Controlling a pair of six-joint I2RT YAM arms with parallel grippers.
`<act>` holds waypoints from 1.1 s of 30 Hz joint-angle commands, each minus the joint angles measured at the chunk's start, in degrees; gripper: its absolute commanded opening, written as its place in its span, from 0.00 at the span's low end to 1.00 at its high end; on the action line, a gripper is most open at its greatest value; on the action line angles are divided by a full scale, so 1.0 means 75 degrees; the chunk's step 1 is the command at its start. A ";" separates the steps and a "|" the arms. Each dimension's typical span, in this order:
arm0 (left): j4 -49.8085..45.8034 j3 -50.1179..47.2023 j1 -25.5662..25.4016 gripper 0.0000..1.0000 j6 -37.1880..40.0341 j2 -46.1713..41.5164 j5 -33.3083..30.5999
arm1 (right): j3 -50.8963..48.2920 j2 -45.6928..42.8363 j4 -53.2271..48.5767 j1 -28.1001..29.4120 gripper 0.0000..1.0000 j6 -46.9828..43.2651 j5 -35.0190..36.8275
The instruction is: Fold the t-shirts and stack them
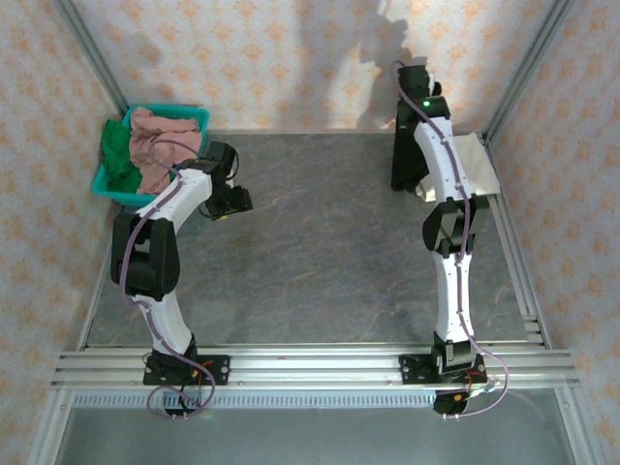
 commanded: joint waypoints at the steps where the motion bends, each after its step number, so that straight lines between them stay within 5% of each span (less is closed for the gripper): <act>1: -0.0348 -0.0084 0.0082 0.60 0.0072 -0.0470 -0.0328 | 0.0546 -0.0029 -0.0072 -0.0236 0.00 -0.0282 -0.0469; 20: -0.0511 0.0010 0.0059 0.60 -0.0145 -0.0444 -0.0271 | 0.0028 0.0646 -0.0428 -0.2430 0.00 -0.0245 -0.2935; 27: -0.0561 -0.0171 0.0063 0.61 -0.0132 -0.0626 -0.0398 | -0.0058 0.1158 0.0216 -0.2786 0.00 -0.0552 -0.2817; 31: -0.0489 -0.0331 0.0049 0.61 -0.0167 -0.0684 -0.0348 | 0.0078 0.1532 0.0475 -0.2802 0.01 -0.0909 -0.1820; 33: -0.0416 -0.0420 0.0053 0.61 -0.0179 -0.0700 -0.0335 | 0.0206 0.1684 0.0440 -0.2809 0.10 -0.1013 -0.1336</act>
